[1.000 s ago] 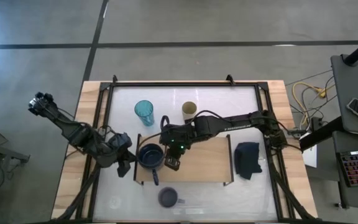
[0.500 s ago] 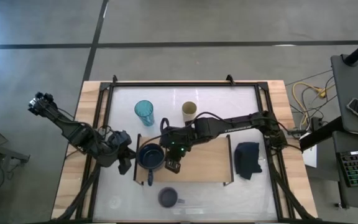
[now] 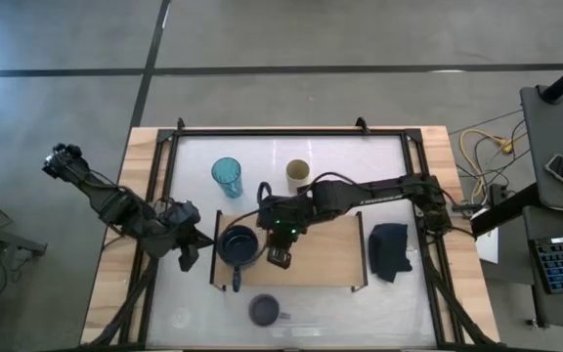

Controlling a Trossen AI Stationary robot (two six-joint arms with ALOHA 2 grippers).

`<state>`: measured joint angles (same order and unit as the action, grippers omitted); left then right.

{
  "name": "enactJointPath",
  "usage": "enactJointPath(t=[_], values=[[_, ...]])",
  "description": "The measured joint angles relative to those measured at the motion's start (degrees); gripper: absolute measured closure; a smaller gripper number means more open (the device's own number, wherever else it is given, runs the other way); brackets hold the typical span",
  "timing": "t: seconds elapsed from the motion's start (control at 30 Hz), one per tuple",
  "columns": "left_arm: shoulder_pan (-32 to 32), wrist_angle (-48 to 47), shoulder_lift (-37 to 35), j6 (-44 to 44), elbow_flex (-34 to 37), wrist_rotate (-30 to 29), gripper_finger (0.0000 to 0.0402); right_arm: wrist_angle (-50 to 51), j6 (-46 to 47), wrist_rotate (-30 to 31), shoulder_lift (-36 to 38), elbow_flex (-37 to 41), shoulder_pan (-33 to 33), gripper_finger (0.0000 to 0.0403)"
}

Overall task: Stack small to large cups/mugs on shelf
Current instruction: Put the gray mug on the shelf

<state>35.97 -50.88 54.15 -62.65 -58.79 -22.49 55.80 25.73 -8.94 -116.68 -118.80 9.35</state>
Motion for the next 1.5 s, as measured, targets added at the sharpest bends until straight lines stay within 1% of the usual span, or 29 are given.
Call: enactJointPath(t=[0.1, 0.23, 0.3, 0.4, 0.53, 0.63, 0.73, 0.87, 1.03, 1.17, 1.23, 1.3, 1.4, 1.5], values=[[1.94, 3.27, -1.52, 1.13, -0.26, 0.08, 0.0402, 1.0, -1.16, 1.93, 2.81, 0.0, 0.01, 0.0394], [5.35, 17.02, -2.61, 10.27, 0.2, 0.17, 0.0402, 1.95, -2.03, 5.48, 7.38, 0.0, 0.4, 0.0394], [6.72, 22.16, -2.66, 13.5, 0.2, 0.36, 0.0402, 3.27, -1.46, 7.68, 9.74, -0.04, 0.82, 0.0394], [8.58, 24.18, -2.48, 14.06, 0.22, 0.37, 0.0402, 8.04, 1.95, 9.27, 13.14, -0.07, 1.77, 0.0389], [11.3, 24.21, -1.27, 10.25, 1.07, 0.6, 0.0402, 14.92, 8.01, 13.56, 15.63, -0.04, 5.27, 0.0364], [12.86, 24.29, 0.66, 6.74, 1.5, 1.36, 0.0402, 17.94, 12.06, 15.44, 15.85, 0.05, 8.72, 0.0337], [13.98, 24.47, 2.95, 3.46, 2.13, 1.49, 0.0402, 17.77, 14.68, 16.85, 15.09, 0.25, 11.61, 0.0311], [15.31, 26.61, 6.02, -0.74, 3.07, 2.27, 0.0402, 17.4, 18.07, 16.83, 13.24, 0.57, 13.71, 0.0284], [18.11, 34.36, 10.77, -2.25, 4.98, 4.07, 0.0402, 17.08, 21.74, 16.25, 10.73, 0.76, 15.48, 0.0268], [20.38, 35.93, 13.74, -2.96, 4.89, 4.1, 0.0402, 15.4, 24.66, 16.21, 9.64, 0.74, 16.73, 0.0268], [20.9, 35.69, 14.18, -1.7, 3.99, 4.12, 0.0402, 13.78, 25.74, 17.02, 9.68, 0.72, 16.75, 0.0271], [21.11, 35.99, 13.17, 1.4, 3.19, 3.87, 0.0402, 12.92, 26.81, 18.6, 10.06, 0.7, 16.39, 0.0275], [21.24, 37.03, 9.97, 6.87, 2.47, 1.18, 0.0402, 11.96, 27.42, 19.94, 10.48, 0.7, 14.63, 0.0281], [21.22, 39.26, 6.18, 13.61, 2.67, -2.81, 0.0402, 11.19, 27.0, 19.17, 10.52, 0.68, 12.57, 0.0285]])
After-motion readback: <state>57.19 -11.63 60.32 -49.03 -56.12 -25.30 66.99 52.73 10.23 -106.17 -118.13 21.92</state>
